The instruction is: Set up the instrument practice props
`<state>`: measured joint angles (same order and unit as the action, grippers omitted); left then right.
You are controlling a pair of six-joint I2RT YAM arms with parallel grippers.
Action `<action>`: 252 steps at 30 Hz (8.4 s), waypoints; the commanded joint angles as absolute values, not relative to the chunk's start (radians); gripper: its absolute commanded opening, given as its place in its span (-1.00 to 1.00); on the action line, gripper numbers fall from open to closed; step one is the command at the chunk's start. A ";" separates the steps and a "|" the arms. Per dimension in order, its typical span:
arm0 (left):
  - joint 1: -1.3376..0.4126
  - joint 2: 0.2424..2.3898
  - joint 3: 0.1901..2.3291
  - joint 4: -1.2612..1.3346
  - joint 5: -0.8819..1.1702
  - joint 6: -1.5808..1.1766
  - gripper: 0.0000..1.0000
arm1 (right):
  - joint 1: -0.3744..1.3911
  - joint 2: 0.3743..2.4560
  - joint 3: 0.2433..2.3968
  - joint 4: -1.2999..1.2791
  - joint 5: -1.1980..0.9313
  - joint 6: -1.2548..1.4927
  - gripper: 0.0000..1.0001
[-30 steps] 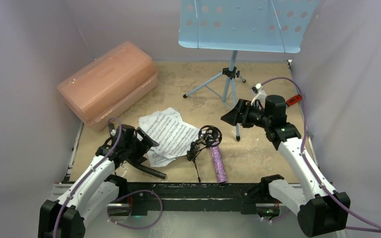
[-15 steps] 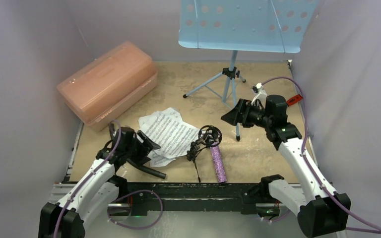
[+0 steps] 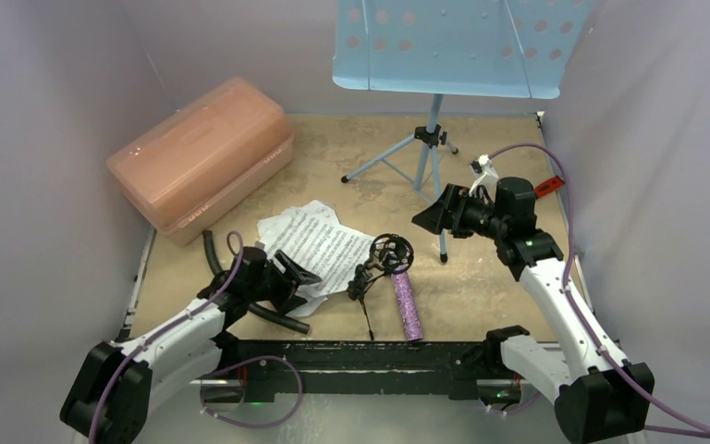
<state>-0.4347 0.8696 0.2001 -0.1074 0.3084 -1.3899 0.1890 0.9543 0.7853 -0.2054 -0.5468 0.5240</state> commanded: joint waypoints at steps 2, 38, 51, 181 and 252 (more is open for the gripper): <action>-0.481 0.949 0.179 0.113 0.253 -1.487 0.30 | 0.192 0.945 0.837 -0.213 -0.574 0.528 0.65; -0.447 1.085 0.007 0.710 -0.093 -1.690 -0.08 | 0.192 0.971 0.910 -0.206 -0.602 0.515 0.67; -0.354 1.126 0.000 0.785 -0.101 -1.551 -0.31 | 0.192 0.980 0.937 -0.221 -0.610 0.509 0.67; -0.288 0.757 1.107 0.269 1.047 -1.051 -1.00 | 0.520 1.191 1.091 0.818 -1.024 0.965 0.67; -0.426 0.984 1.120 0.308 0.777 -0.834 -1.00 | 0.520 1.172 1.448 0.240 -0.843 0.681 -0.11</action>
<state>-0.4202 0.9848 1.0760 0.2333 0.7937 -0.8276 0.5167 1.1584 1.3754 0.1802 -0.8463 0.6712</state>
